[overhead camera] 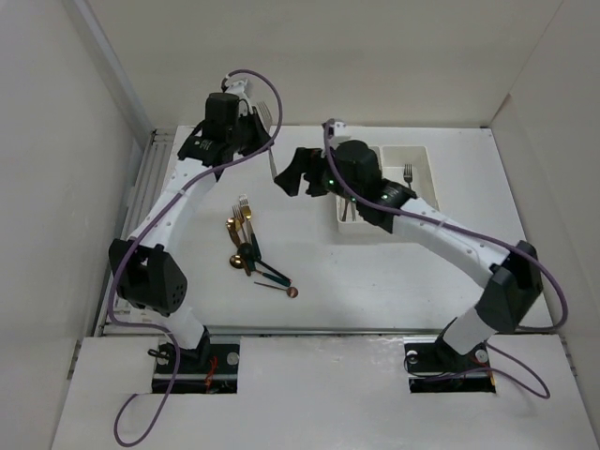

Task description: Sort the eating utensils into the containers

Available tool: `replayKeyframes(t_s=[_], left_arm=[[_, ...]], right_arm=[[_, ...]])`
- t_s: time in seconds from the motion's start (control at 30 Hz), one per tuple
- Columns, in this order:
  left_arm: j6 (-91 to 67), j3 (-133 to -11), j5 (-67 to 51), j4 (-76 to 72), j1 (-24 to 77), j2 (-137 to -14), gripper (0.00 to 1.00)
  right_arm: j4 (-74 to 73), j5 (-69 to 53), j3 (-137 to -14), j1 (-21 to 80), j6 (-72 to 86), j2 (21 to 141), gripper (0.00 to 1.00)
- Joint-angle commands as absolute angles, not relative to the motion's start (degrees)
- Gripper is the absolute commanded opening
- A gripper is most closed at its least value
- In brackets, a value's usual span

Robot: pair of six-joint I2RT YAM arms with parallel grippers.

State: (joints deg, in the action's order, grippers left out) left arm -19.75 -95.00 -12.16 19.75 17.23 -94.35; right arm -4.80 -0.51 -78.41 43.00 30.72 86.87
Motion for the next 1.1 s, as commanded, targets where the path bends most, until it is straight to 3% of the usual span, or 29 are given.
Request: replayKeyframes(t_s=[0.0, 0.2, 0.33, 0.63, 0.67, 0.77, 0.8, 0.83, 0.9, 0.93, 0.97, 1.03, 1.07], left_arm=[[-27.6, -93.0, -10.1, 20.7, 19.1, -93.3, 0.0], [-27.1, -91.8, -11.3, 21.4, 19.8, -92.1, 0.0], [-29.1, -89.6, -13.7, 22.0, 19.8, -91.0, 0.0], [-30.8, -89.0, -18.5, 20.9, 19.8, -90.4, 0.0], [-31.4, -88.4, -19.1, 20.9, 19.8, -90.4, 0.0], [-31.4, -87.9, -19.8, 20.4, 19.8, -90.4, 0.0], [-31.4, -87.9, -19.8, 20.4, 19.8, -90.4, 0.0], [-30.9, -87.2, -20.3, 20.4, 19.8, -90.4, 0.0], [-30.1, -87.2, -20.3, 19.8, 19.8, -90.4, 0.0], [-30.1, -86.7, -20.3, 19.8, 19.8, -90.4, 0.15], [-28.4, -86.7, -20.3, 19.3, 19.8, -90.4, 0.56], [-26.9, -87.2, -19.1, 19.2, 19.8, -90.4, 1.0], [-25.8, -88.3, -17.4, 19.2, 19.8, -90.4, 1.0]], right_arm=[[0.2, -2.1, -84.3, 44.3, 33.6, 91.5, 0.99], [0.2, 1.6, -87.5, 44.3, 34.2, 97.1, 0.92], [-2.4, 4.0, -89.4, 44.3, 34.2, 101.0, 0.78], [-3.2, 0.8, -90.6, 44.3, 33.6, 104.9, 0.66], [-3.7, 0.8, -90.6, 44.3, 33.6, 104.9, 0.62], [-3.7, 2.5, -90.6, 44.3, 33.6, 105.5, 0.29], [-3.7, 3.2, -90.6, 44.3, 34.1, 104.3, 0.1], [-3.7, 3.9, -90.6, 44.3, 34.1, 103.8, 0.0], [-3.7, 6.3, -89.3, 44.3, 34.1, 102.6, 0.0], [-3.7, 7.3, -89.3, 44.3, 34.1, 101.3, 0.0], [-3.7, 8.7, -88.7, 44.3, 33.4, 100.5, 0.0], [-4.5, 8.7, -87.8, 42.5, 31.0, 98.2, 0.0], [-5.3, 8.7, -87.3, 41.4, 30.0, 97.6, 0.0]])
